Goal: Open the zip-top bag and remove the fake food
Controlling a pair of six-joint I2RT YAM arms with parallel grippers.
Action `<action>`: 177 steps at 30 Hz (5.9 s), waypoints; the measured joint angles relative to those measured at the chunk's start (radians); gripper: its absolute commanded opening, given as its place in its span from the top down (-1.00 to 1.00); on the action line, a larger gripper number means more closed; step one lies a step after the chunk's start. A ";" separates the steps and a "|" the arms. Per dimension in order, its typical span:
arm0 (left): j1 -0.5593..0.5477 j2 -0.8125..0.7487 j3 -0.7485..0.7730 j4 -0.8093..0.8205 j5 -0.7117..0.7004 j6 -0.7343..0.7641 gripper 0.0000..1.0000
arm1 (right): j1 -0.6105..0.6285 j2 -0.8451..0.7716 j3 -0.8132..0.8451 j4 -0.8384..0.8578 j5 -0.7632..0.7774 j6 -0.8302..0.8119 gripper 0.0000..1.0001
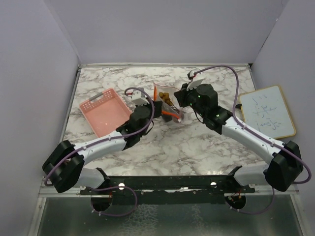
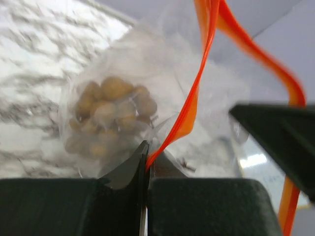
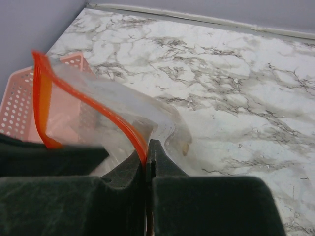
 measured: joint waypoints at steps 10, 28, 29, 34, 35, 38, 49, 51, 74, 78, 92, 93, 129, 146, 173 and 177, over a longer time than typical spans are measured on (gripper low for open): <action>0.171 -0.015 0.373 -0.232 0.072 0.275 1.00 | 0.000 0.058 0.109 0.007 -0.064 -0.013 0.98; 0.050 0.300 0.359 -0.457 0.332 0.416 1.00 | 0.000 -0.102 -0.476 0.018 0.051 0.134 0.38; 0.050 0.300 0.359 -0.454 0.340 0.416 1.00 | 0.000 -0.135 -0.481 0.004 0.072 0.138 0.43; 0.042 0.304 0.359 -0.451 0.356 0.416 1.00 | 0.000 -0.340 -0.495 -0.076 0.118 0.159 0.62; 0.038 0.305 0.359 -0.451 0.356 0.416 1.00 | 0.000 -0.375 -0.495 -0.093 0.117 0.161 0.77; 0.024 0.306 0.359 -0.452 0.357 0.415 1.00 | 0.000 -0.484 -0.494 -0.141 0.102 0.175 0.98; -0.026 0.302 0.377 -0.457 0.373 0.386 1.00 | 0.000 -0.336 -0.471 -0.056 -0.066 0.239 0.98; -0.037 0.290 0.377 -0.464 0.371 0.381 1.00 | 0.000 -0.283 -0.472 -0.029 -0.083 0.254 0.98; -0.059 0.100 0.292 -0.508 0.307 0.341 1.00 | -0.011 -0.044 -0.583 0.291 -0.102 0.405 0.90; -0.059 0.060 0.276 -0.505 0.309 0.324 1.00 | -0.020 -0.024 -0.581 0.320 -0.133 0.409 0.65; -0.065 0.053 0.237 -0.458 0.327 0.273 1.00 | -0.020 0.111 -0.576 0.457 -0.352 0.412 -0.45; -0.066 0.053 0.237 -0.457 0.327 0.272 1.00 | -0.021 0.115 -0.576 0.469 -0.368 0.402 -0.51; -0.085 0.056 0.221 -0.479 0.330 0.250 1.00 | -0.029 0.179 -0.596 0.505 -0.539 0.203 -0.78; -0.080 0.038 0.209 -0.465 0.307 0.241 1.00 | 0.014 0.136 -0.584 0.400 -0.521 0.188 -0.60; -0.081 -0.073 0.145 -0.447 0.254 0.235 1.00 | 0.023 -0.063 -0.586 0.260 -0.473 0.203 0.10; -0.080 -0.086 0.120 -0.438 0.243 0.235 1.00 | 0.023 -0.140 -0.565 0.156 -0.410 0.185 0.10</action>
